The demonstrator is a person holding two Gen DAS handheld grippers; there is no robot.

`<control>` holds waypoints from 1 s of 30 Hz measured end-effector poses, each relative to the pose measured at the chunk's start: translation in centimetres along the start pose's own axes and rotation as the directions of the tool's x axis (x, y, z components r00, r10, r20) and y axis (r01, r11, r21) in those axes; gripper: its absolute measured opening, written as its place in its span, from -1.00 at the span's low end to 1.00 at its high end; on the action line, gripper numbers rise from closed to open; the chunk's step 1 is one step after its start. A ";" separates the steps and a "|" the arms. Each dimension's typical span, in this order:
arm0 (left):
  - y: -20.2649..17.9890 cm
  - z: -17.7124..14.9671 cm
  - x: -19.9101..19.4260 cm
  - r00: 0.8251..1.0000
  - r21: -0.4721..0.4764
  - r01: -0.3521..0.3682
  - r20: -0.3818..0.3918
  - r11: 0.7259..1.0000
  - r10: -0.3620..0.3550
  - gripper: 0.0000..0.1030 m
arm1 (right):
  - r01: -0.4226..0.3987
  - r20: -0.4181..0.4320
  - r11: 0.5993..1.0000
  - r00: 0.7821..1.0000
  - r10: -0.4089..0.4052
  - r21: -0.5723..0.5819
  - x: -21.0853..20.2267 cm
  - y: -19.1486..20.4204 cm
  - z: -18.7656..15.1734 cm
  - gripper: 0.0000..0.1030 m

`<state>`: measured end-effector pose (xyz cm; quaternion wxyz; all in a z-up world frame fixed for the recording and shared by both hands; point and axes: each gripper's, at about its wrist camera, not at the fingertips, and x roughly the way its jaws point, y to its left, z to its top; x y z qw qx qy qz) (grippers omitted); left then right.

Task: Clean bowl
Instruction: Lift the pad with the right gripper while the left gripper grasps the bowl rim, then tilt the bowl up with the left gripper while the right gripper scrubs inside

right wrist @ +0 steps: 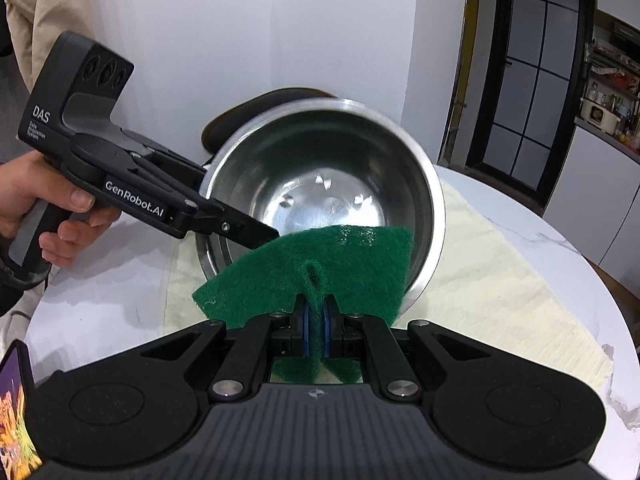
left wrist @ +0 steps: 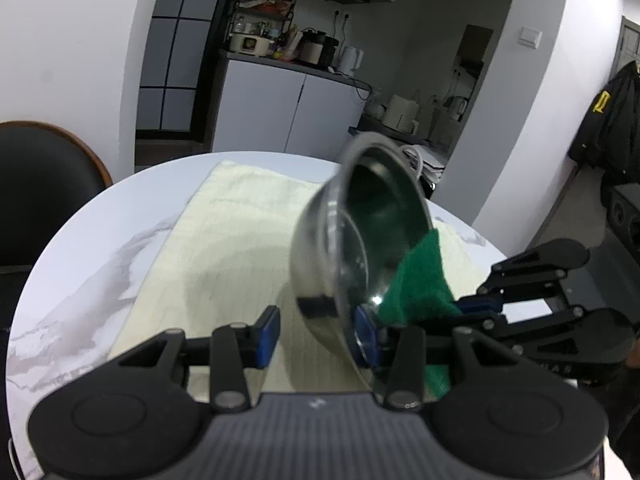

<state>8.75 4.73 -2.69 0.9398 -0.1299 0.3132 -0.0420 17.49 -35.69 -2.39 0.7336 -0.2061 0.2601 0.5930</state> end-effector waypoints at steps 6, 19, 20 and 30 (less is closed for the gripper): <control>-0.9 -0.4 -1.4 0.998 0.048 -0.051 0.049 0.998 0.049 -0.12 | 0.037 -0.010 0.999 0.999 -0.037 -0.018 0.4 0.5 -0.1 -0.85; -1.4 -0.8 -1.5 0.999 0.044 -0.020 0.028 0.999 0.019 -0.77 | 0.108 -0.022 0.991 0.994 -0.110 -0.079 1.3 1.5 0.0 -0.85; -1.5 -0.8 -1.5 1.000 0.045 -0.015 0.026 0.999 0.014 -0.77 | 0.105 -0.027 0.991 0.994 -0.108 -0.081 1.4 1.7 0.0 -0.85; -1.9 -0.9 -1.3 1.000 0.056 -0.014 0.019 0.998 0.013 -0.77 | 0.040 -0.034 0.995 0.998 -0.043 -0.088 1.9 2.8 0.8 -0.85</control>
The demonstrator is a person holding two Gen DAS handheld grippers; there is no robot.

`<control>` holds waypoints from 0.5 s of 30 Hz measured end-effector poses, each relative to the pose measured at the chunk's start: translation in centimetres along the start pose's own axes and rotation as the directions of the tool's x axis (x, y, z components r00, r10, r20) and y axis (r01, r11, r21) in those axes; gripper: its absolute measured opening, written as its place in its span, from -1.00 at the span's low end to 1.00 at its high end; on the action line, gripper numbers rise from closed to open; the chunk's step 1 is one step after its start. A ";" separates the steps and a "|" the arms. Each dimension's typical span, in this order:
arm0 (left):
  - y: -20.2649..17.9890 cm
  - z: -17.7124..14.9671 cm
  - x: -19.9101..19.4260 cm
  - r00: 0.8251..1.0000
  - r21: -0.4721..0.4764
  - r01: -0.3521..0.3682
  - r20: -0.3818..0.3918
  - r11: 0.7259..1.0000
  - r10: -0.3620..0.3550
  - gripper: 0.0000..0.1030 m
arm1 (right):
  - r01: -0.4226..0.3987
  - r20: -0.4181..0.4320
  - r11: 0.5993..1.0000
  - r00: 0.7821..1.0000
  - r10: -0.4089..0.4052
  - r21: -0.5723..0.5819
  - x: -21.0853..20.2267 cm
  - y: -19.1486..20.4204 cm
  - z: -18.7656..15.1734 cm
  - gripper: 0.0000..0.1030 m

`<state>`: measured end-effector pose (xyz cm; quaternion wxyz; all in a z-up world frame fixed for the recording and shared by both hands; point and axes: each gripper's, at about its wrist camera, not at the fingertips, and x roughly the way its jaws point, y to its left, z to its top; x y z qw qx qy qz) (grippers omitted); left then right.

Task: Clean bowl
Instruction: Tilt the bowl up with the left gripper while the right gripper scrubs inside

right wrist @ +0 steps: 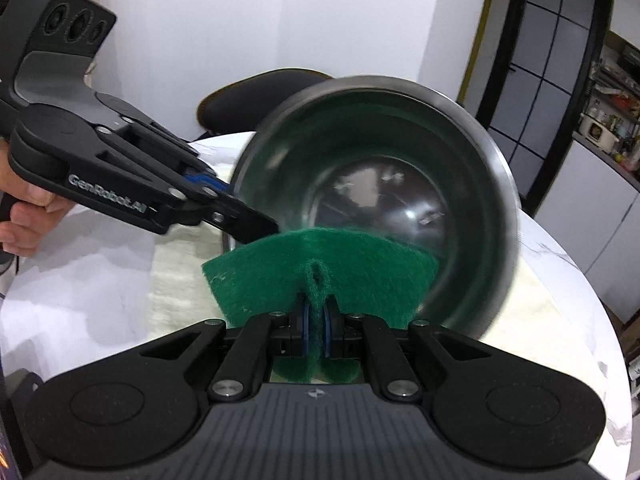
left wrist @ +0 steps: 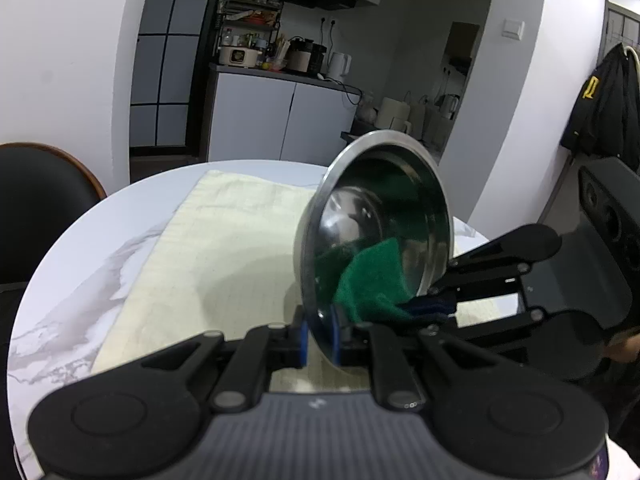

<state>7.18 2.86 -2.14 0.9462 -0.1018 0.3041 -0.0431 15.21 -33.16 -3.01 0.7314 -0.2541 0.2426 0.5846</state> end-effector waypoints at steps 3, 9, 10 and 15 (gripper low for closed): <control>0.0 0.0 0.0 1.000 0.000 0.000 -0.001 1.000 0.000 -0.76 | -0.016 0.008 1.000 1.000 0.016 -0.005 -0.1 0.3 0.3 -0.84; -0.1 0.0 0.2 1.000 -0.001 -0.002 0.005 1.000 0.002 -0.76 | -0.067 0.042 0.998 0.997 0.067 0.003 -0.6 0.6 1.0 -0.84; -0.1 0.0 0.3 1.000 0.001 -0.003 0.006 1.000 0.003 -0.76 | -0.066 0.046 0.998 0.997 0.066 0.008 -0.5 0.5 1.0 -0.84; -0.2 -0.1 0.4 1.000 0.006 -0.001 0.002 1.000 0.001 -0.75 | -0.047 0.043 0.998 0.998 0.045 0.039 -0.3 0.2 0.7 -0.84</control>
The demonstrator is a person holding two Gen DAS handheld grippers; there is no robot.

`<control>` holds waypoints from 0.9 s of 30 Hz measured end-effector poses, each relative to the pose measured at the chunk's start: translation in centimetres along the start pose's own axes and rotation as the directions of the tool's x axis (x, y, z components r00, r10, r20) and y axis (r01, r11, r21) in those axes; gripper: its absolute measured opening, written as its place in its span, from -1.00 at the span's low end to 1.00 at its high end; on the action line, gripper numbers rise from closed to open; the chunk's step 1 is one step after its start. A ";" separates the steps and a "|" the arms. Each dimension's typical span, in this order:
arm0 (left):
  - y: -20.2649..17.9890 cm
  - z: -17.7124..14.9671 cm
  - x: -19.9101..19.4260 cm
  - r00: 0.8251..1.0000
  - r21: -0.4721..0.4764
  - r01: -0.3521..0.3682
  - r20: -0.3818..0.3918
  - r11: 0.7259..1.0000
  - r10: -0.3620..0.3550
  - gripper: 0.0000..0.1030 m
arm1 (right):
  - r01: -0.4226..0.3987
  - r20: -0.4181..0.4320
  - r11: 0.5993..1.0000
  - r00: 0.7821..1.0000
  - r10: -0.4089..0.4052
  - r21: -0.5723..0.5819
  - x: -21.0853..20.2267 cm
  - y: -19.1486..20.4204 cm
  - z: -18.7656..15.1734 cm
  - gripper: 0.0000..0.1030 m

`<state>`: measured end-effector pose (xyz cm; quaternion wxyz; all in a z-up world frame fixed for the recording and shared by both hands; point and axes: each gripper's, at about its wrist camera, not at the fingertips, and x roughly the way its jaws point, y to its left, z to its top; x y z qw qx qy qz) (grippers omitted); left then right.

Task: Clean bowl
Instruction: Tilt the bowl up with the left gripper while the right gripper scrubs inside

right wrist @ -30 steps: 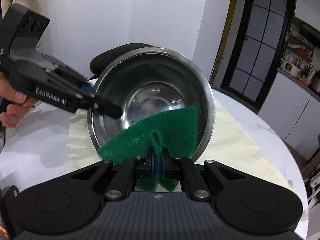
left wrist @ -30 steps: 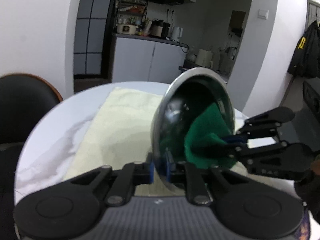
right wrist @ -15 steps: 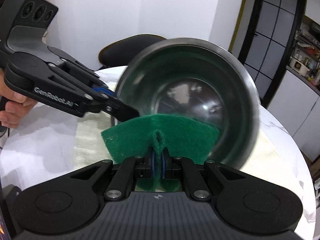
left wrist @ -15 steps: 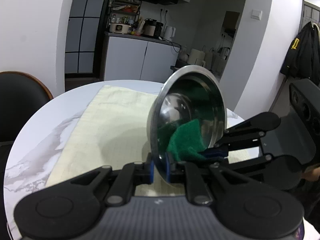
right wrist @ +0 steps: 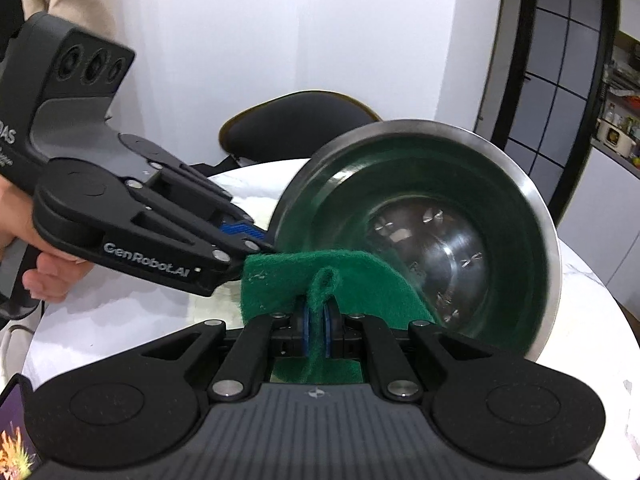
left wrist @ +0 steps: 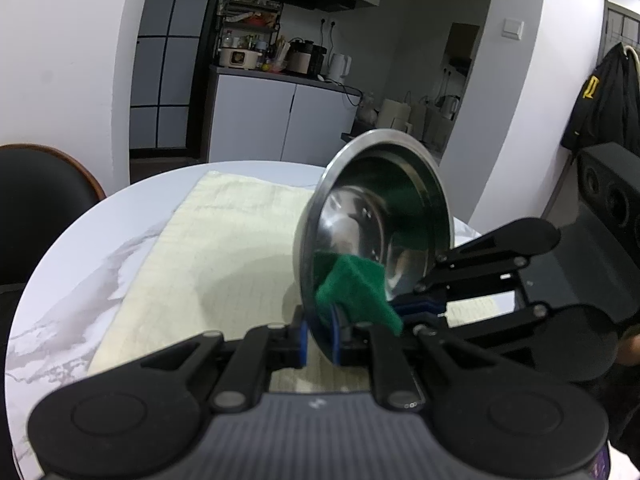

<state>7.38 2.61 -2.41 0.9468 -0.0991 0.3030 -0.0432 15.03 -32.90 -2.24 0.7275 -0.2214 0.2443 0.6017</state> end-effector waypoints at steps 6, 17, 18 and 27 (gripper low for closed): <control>0.1 0.0 -0.1 1.000 0.015 -0.007 0.005 1.000 0.007 -0.76 | 0.048 -0.070 0.999 0.996 -0.049 -0.023 0.0 -0.6 -0.5 -0.84; -1.0 0.4 0.0 1.000 0.097 -0.014 -0.002 0.995 0.014 -0.75 | 0.264 -0.057 0.959 0.961 -0.271 -0.106 -1.7 -1.5 0.6 -0.85; -1.1 0.5 0.0 1.000 0.104 -0.015 -0.003 0.994 0.015 -0.75 | 0.275 -0.048 0.956 0.958 -0.281 -0.106 -1.7 -1.7 0.9 -0.85; -2.3 0.6 0.6 0.999 0.199 -0.014 -0.039 0.980 0.022 -0.70 | 0.325 0.060 0.941 0.945 -0.321 -0.095 -0.5 -2.4 4.8 -0.84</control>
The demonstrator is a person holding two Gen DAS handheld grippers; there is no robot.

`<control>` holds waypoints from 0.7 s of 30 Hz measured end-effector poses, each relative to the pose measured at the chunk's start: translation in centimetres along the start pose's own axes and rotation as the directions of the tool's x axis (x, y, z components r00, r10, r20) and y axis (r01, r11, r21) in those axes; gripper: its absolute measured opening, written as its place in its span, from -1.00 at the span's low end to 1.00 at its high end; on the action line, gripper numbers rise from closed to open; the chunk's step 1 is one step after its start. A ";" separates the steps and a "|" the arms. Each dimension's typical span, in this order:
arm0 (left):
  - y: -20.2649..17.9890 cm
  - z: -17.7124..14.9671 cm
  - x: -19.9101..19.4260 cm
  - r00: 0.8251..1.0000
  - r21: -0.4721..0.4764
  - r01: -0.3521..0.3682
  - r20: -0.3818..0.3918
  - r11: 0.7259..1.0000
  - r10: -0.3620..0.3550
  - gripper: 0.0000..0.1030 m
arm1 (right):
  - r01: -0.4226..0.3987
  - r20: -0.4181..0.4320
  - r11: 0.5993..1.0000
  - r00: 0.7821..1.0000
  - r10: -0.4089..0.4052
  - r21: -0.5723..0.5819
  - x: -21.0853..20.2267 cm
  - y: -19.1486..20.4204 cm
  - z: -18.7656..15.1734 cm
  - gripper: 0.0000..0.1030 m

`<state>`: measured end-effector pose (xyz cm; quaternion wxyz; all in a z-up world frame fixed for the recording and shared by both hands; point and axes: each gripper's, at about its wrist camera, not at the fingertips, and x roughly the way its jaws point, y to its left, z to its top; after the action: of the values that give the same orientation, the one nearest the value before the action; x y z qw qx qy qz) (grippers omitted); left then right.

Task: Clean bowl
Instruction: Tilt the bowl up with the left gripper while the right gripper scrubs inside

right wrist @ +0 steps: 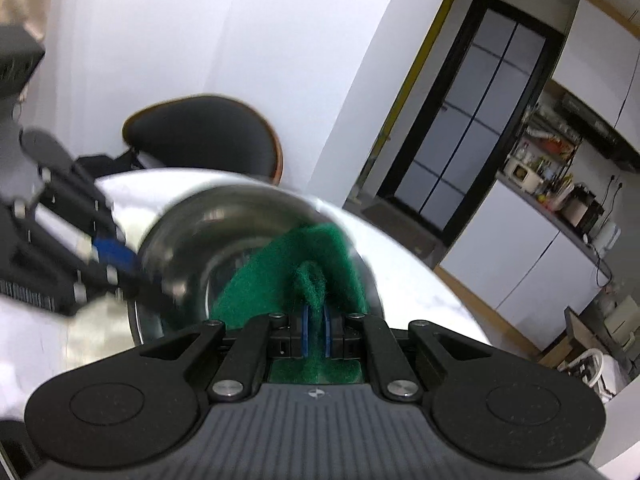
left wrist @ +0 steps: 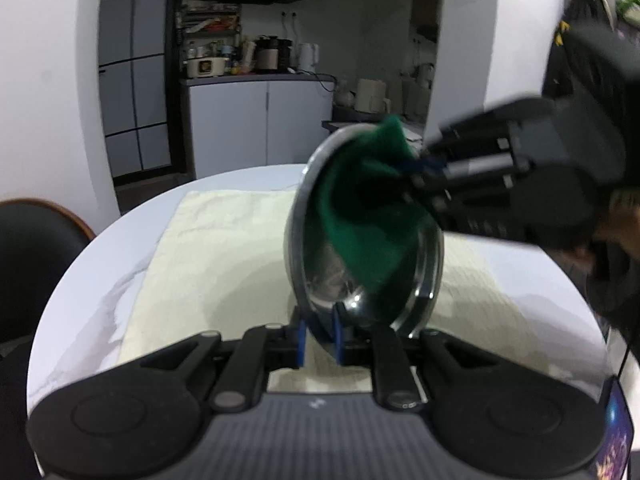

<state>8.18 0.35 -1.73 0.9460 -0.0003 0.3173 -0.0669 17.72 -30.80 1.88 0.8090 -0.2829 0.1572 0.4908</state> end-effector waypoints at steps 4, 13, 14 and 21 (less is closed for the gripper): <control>-0.3 -0.1 0.2 1.000 0.019 -0.002 -0.005 1.000 0.002 -0.69 | -0.036 0.020 0.999 0.999 0.036 -0.016 -0.5 0.7 0.6 -0.85; -0.7 -0.5 0.1 1.000 0.030 0.004 -0.009 1.000 -0.004 -0.67 | -0.111 0.008 0.993 0.994 0.112 -0.050 -0.5 2.7 0.5 -0.84; -0.7 -0.5 0.1 1.000 0.031 0.005 -0.009 1.000 -0.004 -0.67 | -0.101 0.012 0.994 0.995 0.102 -0.049 -0.6 2.5 0.6 -0.84; -0.7 -0.7 0.1 1.000 0.028 0.012 -0.006 1.000 -0.012 -0.67 | 0.007 -0.016 0.997 1.000 -0.009 -0.079 -1.0 1.0 0.2 -0.85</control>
<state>7.72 -0.29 -2.35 0.9446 0.0112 0.3189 -0.0772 16.40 -31.00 2.29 0.7978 -0.3193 0.1432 0.4910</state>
